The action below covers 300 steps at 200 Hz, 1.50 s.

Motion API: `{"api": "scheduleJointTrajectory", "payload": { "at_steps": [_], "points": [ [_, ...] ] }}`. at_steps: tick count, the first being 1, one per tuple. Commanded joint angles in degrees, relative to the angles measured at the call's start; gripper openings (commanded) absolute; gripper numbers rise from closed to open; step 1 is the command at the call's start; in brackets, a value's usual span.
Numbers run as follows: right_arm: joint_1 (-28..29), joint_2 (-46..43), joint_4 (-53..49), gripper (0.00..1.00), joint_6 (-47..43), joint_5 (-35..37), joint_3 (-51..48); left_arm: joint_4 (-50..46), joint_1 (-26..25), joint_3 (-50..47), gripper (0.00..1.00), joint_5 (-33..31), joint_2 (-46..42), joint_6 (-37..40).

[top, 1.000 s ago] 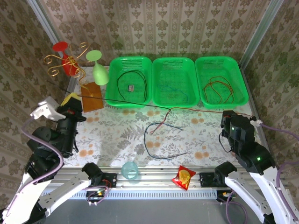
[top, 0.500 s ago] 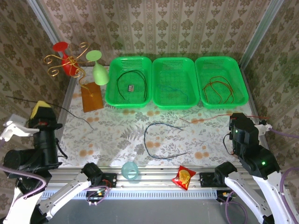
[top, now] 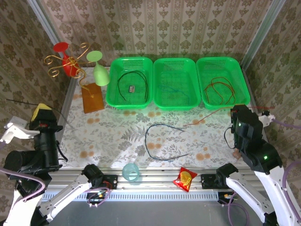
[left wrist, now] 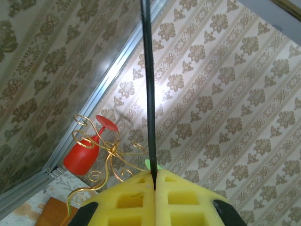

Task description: Untangle the cables

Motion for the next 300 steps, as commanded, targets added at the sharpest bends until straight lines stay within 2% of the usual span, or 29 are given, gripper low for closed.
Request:
{"api": "scheduleJointTrajectory", "payload": {
  "at_steps": [1,70,125,154,196,237,268,300],
  "points": [
    [-0.8,3.8,9.1,0.0,-9.6,2.8,6.0,-1.2,0.4,0.7,0.0,3.1,3.1,-1.3],
    [-5.5,16.8,27.4,0.0,-38.5,-0.6,20.0,-4.0,0.5,-0.1,0.0,9.0,7.6,-7.4],
    [-13.1,29.6,34.3,0.0,-45.1,-9.3,30.2,-5.2,0.5,-1.5,0.0,10.4,7.8,-10.6],
    [-15.3,38.2,36.2,0.0,-54.0,-12.3,37.2,-7.7,0.4,-0.8,0.0,10.9,7.7,-11.4],
    [-16.0,48.1,39.3,0.0,-67.8,-13.6,35.2,-10.8,0.4,-2.3,0.0,12.4,6.1,-16.2],
    [-19.1,52.4,35.9,0.0,-63.5,-19.5,24.8,-10.4,0.4,-2.1,0.0,12.6,6.8,-15.6],
    [-19.7,54.6,26.6,0.0,-59.4,-21.6,19.9,-10.0,0.4,-0.9,0.0,12.7,8.1,-14.3],
    [-19.7,57.9,17.0,0.0,-60.1,-26.9,18.3,-8.7,0.4,-1.1,0.0,13.8,9.5,-14.0]
  ]
}}
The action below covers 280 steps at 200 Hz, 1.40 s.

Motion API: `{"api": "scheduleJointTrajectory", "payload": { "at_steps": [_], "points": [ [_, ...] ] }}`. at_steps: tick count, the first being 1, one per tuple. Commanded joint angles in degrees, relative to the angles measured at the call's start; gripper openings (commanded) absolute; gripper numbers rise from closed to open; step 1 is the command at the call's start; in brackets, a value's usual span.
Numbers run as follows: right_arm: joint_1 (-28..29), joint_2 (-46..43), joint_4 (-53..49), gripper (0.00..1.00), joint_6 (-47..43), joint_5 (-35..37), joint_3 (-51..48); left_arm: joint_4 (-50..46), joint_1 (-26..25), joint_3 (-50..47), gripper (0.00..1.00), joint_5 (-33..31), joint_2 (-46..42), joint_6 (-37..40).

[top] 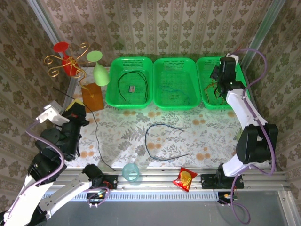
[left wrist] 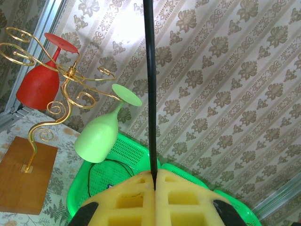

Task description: Untangle the cables

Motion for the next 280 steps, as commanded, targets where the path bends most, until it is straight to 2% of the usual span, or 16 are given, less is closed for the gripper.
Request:
{"api": "scheduleJointTrajectory", "payload": {
  "at_steps": [1,29,67,108,134,152,185,228,236,251,280],
  "points": [
    [0.0,1.8,-8.7,0.0,0.6,-5.1,-0.6,1.6,0.4,1.2,0.0,1.5,1.3,0.9],
    [-0.7,4.9,-12.2,0.0,-0.7,-5.2,-1.8,1.8,0.4,0.5,0.0,2.4,1.5,-0.6],
    [-3.2,11.0,-19.2,0.0,-0.8,-4.6,2.5,0.8,0.5,1.2,0.0,2.9,1.6,-0.6],
    [-5.0,17.8,-24.0,0.0,-2.3,-8.3,6.0,0.2,0.4,1.5,0.0,2.7,2.0,-0.1],
    [-5.7,19.2,-24.9,0.0,-2.1,-9.5,7.3,-0.2,0.4,2.1,0.0,3.2,2.6,0.0],
    [-6.3,19.8,-25.9,0.12,-2.6,-9.2,8.5,-0.3,0.4,3.3,0.0,4.5,3.8,1.1],
    [-7.1,15.9,-25.6,0.5,-3.0,-9.2,8.3,-1.6,0.4,7.2,0.0,7.7,7.8,3.9],
    [-7.2,7.7,-25.4,0.77,-4.0,-7.9,7.4,0.1,0.4,12.6,0.0,10.7,14.3,7.7],
    [-7.2,6.3,-25.7,0.85,-4.0,-7.5,7.3,0.6,0.4,13.9,0.0,11.5,15.7,8.6],
    [-7.2,3.8,-26.1,0.91,-4.1,-7.0,6.9,0.9,0.5,16.8,0.0,12.8,18.7,10.4],
    [-7.1,-2.2,-26.4,0.93,-2.2,-9.8,4.7,2.1,0.4,23.4,0.0,14.8,24.6,14.4]
  ]
}}
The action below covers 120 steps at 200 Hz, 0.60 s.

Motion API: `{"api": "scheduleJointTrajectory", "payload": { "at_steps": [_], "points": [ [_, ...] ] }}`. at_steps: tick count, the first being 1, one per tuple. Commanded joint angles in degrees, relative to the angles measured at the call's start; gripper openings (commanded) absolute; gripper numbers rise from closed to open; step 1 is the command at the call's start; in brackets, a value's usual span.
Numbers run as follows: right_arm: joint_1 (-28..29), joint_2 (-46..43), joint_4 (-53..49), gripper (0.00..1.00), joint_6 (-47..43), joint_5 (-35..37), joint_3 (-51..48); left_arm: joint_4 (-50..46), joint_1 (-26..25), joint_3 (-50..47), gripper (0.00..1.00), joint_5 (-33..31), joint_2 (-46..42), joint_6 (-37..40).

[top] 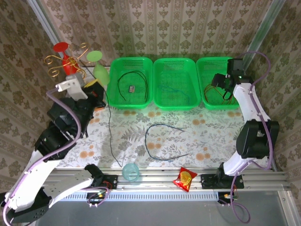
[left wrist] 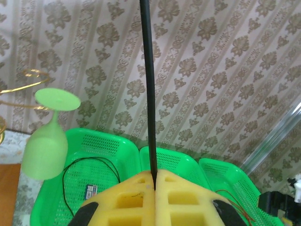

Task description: Untangle the cables

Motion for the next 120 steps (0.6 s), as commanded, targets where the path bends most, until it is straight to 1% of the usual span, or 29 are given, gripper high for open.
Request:
{"api": "scheduleJointTrajectory", "payload": {
  "at_steps": [1,31,38,49,57,75,98,120],
  "points": [
    [-0.1,-4.8,-2.2,0.93,1.1,-1.5,-2.6,3.0,0.4,5.2,0.0,3.1,3.2,5.4],
    [0.0,-11.7,-1.5,0.93,3.7,-5.6,-7.2,6.4,0.5,11.0,0.0,5.3,9.3,10.4],
    [0.1,-12.4,-1.5,0.93,4.6,-6.7,-8.4,6.3,0.5,13.5,0.0,5.4,11.2,11.8],
    [0.4,-16.0,-1.3,0.93,5.2,-8.4,-10.5,5.2,0.8,17.5,0.0,5.8,14.6,14.3],
    [0.8,-17.6,-1.4,0.93,5.8,-8.6,-11.8,4.5,1.2,20.2,0.0,6.5,17.0,15.5],
    [1.5,-21.0,-1.4,0.93,6.8,-9.4,-14.4,4.3,3.7,25.4,0.0,10.1,21.9,16.0],
    [2.0,-24.1,-1.5,0.93,7.3,-10.4,-16.6,2.0,8.9,33.6,0.0,15.3,28.4,14.4],
    [2.0,-25.4,-1.4,0.94,5.6,-10.6,-18.0,-0.5,13.0,45.0,0.0,19.9,35.8,14.0]
  ]
}}
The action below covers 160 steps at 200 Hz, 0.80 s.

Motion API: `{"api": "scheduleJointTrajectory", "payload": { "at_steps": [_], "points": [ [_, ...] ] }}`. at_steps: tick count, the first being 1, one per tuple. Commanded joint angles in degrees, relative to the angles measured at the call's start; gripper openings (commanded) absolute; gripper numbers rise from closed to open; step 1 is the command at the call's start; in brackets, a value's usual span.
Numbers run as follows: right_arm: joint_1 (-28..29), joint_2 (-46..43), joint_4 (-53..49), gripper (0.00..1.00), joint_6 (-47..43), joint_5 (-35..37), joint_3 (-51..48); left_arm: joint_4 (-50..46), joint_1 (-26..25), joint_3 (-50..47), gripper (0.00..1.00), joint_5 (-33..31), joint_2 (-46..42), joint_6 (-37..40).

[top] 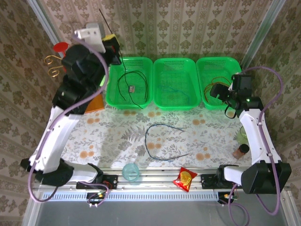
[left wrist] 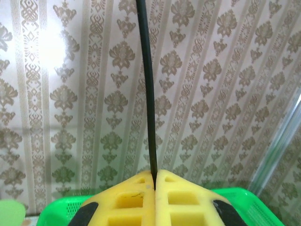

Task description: Untangle the cables

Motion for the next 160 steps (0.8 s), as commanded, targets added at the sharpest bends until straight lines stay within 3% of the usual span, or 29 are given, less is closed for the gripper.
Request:
{"api": "scheduleJointTrajectory", "payload": {
  "at_steps": [1,30,59,125,160],
  "points": [
    [0.2,-1.7,-0.6,0.94,-0.4,-1.8,-1.7,-2.5,3.7,10.6,0.0,7.2,5.3,1.0],
    [0.2,-1.3,-1.7,0.94,-1.6,-2.5,-1.3,-8.8,7.7,29.7,0.0,11.4,17.0,0.9],
    [0.2,-2.2,-1.6,0.94,-1.4,-3.0,-2.0,-8.9,11.7,38.8,0.0,14.8,23.0,-2.5],
    [0.2,-2.8,-2.0,0.94,-1.7,-3.4,-2.3,-3.9,14.5,26.3,0.0,15.5,22.2,-2.7],
    [0.2,-2.7,-1.8,0.94,-0.9,-4.8,-2.4,-1.8,13.7,11.1,0.0,16.0,20.9,0.7]
  ]
}}
